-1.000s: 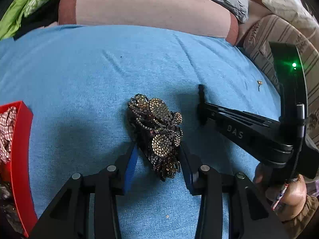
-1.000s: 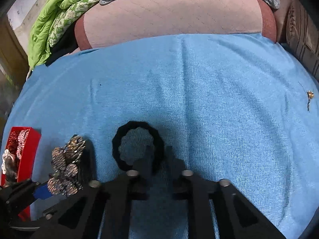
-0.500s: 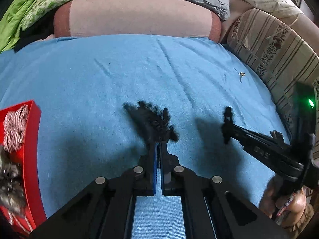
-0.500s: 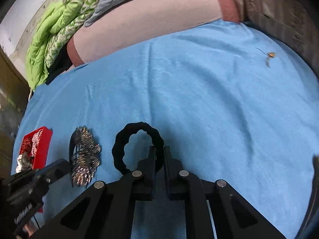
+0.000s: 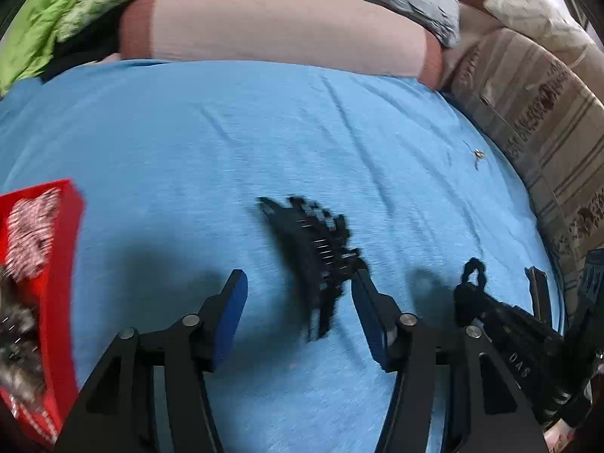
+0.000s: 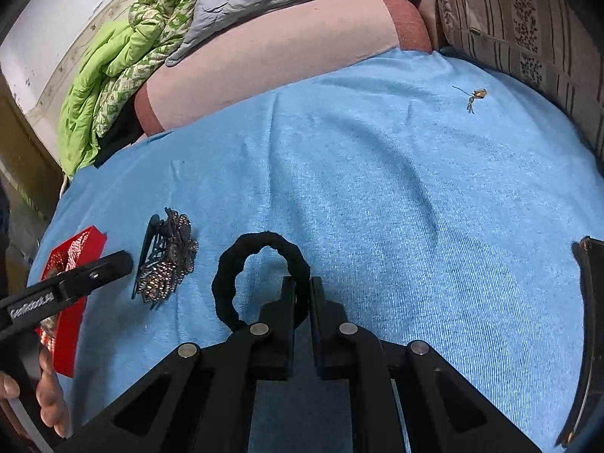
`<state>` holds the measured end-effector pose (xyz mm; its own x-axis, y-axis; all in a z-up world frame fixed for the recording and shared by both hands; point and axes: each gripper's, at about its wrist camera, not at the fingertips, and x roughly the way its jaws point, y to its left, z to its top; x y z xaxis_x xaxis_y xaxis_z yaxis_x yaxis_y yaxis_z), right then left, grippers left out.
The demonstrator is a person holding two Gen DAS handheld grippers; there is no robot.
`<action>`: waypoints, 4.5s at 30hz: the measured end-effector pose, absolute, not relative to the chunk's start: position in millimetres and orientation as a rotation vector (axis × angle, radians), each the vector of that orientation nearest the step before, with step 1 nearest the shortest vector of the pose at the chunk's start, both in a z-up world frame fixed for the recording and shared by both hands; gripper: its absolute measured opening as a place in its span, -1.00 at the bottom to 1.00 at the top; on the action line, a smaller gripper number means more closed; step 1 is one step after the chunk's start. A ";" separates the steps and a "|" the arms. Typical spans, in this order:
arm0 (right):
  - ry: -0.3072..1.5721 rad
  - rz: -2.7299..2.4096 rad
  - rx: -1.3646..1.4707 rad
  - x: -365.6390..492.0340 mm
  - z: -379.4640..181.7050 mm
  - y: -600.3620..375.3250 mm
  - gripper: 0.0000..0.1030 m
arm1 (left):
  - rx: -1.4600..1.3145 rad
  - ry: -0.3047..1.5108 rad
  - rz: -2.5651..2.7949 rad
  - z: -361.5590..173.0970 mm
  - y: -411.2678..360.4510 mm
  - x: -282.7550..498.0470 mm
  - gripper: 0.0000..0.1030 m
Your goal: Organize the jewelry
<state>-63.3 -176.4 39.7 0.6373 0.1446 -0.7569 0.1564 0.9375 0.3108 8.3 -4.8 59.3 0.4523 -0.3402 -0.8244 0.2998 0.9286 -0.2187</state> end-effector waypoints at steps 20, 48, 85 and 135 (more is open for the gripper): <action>0.900 0.033 0.398 -62.8 24.2 -173.9 -0.84 | 0.109 1.031 -0.360 57.9 -26.3 -6.5 -0.45; 0.861 0.132 0.243 -137.2 102.3 -82.0 -0.84 | 0.112 0.875 -0.247 119.3 66.6 -117.0 -0.45; 0.923 0.229 0.124 -137.9 113.5 1.6 -0.83 | -0.029 0.902 -0.156 107.8 152.9 -130.8 -0.44; 0.945 0.428 0.065 -44.1 124.8 134.4 -0.83 | -0.014 0.841 0.000 104.8 284.3 -40.7 -0.44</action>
<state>-44.1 134.4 124.8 0.5090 0.3829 -0.7709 -0.3267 0.9145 0.2385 -40.7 284.3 104.8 0.6666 -0.0052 -0.7454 -0.0055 0.9999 -0.0120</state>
